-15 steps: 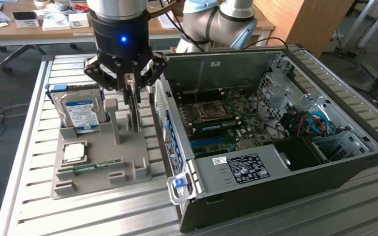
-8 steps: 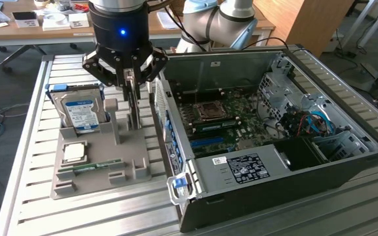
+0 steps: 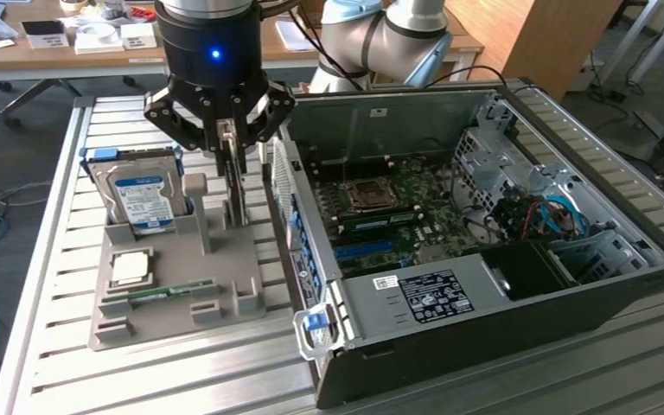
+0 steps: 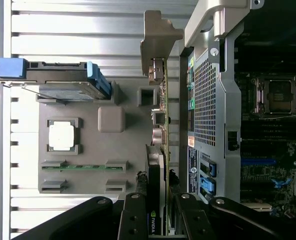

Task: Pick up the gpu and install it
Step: 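Pick up the gpu and move the gpu toward the slot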

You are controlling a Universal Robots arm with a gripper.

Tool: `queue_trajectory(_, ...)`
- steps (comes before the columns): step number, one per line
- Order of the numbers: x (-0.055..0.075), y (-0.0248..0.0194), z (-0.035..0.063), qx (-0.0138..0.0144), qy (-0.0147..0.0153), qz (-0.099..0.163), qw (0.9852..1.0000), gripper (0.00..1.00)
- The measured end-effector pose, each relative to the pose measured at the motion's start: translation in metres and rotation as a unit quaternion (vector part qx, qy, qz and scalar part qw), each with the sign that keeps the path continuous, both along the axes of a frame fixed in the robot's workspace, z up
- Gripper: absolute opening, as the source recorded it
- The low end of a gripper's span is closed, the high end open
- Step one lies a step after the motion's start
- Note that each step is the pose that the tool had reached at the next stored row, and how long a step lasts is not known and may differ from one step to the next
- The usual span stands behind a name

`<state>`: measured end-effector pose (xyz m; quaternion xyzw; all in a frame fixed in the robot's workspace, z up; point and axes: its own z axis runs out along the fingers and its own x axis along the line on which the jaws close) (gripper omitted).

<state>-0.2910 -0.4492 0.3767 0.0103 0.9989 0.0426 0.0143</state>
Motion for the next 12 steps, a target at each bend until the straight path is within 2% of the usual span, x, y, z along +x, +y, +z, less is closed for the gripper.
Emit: queue_trajectory(12,0.0,0.0,0.0059,0.0,0.0,0.0,1.0,0.27)
